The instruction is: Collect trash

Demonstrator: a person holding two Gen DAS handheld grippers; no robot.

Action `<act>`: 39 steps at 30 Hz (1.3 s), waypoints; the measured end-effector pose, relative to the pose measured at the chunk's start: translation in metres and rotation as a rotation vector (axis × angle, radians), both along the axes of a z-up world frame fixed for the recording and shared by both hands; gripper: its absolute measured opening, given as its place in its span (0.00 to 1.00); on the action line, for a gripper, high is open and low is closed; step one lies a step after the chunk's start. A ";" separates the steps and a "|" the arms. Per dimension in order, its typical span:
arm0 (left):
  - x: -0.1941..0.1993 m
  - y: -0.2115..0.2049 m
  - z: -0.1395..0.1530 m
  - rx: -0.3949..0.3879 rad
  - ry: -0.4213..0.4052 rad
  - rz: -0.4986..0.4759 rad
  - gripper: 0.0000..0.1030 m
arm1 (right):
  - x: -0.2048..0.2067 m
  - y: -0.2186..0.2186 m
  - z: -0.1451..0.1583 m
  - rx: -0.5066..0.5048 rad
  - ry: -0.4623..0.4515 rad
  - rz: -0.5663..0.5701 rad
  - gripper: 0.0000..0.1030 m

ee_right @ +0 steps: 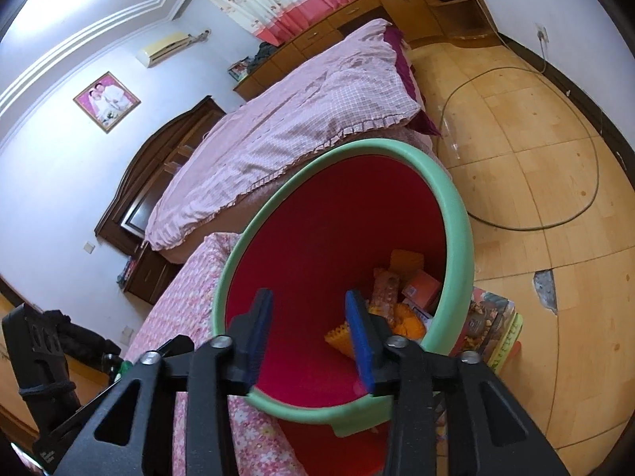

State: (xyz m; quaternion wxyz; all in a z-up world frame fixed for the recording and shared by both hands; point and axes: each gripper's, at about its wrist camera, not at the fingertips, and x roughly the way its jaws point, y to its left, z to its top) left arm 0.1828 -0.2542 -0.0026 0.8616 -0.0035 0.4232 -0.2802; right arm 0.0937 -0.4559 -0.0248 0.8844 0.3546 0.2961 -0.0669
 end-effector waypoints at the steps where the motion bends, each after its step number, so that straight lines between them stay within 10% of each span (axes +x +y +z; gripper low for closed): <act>1: -0.003 0.005 0.002 -0.001 -0.002 0.007 0.35 | 0.000 0.002 0.001 -0.004 0.002 0.005 0.44; 39: -0.131 0.212 0.057 -0.004 -0.076 0.379 0.41 | -0.091 0.192 0.068 -0.354 -0.104 0.301 0.69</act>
